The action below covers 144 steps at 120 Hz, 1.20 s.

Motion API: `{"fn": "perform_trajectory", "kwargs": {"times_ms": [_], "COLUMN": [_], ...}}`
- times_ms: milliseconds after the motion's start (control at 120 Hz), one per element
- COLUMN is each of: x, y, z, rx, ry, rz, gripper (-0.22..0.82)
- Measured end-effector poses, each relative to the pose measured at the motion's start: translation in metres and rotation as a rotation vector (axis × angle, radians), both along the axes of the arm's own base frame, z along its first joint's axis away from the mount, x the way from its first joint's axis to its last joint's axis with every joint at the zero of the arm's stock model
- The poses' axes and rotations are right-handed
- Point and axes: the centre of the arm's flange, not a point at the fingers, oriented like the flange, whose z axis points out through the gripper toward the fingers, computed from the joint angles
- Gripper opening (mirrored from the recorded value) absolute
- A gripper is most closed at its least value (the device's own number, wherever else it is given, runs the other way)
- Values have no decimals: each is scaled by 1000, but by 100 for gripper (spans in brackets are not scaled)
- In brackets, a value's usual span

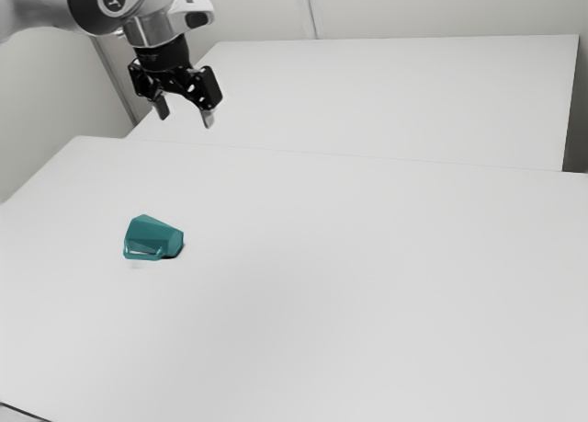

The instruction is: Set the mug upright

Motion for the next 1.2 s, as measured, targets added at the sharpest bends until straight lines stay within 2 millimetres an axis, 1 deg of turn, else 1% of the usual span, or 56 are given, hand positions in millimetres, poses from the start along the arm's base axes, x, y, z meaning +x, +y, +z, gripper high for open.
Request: {"fn": "perform_trajectory", "kwargs": {"times_ms": [267,425,583,633,683,808,925,1050,1133,1200], "x": [-4,-15,-29,-33,-38,-49,-55,-63,-64,-65], "y": [31,45,85,94,104,136,172,212,228,240], "z": [10,21,24,27,25,24,14,-10,-19,-32], "rx": [-1,-2,-1,-1,-1,-9,-66,-154,-196,-243], "ry": [-15,-21,-4,-5,1,9,14,9,-15,-34], "rz": [64,94,176,196,216,280,326,356,349,342], "gripper": [60,60,60,60,60,60,60,60,60,60]}}
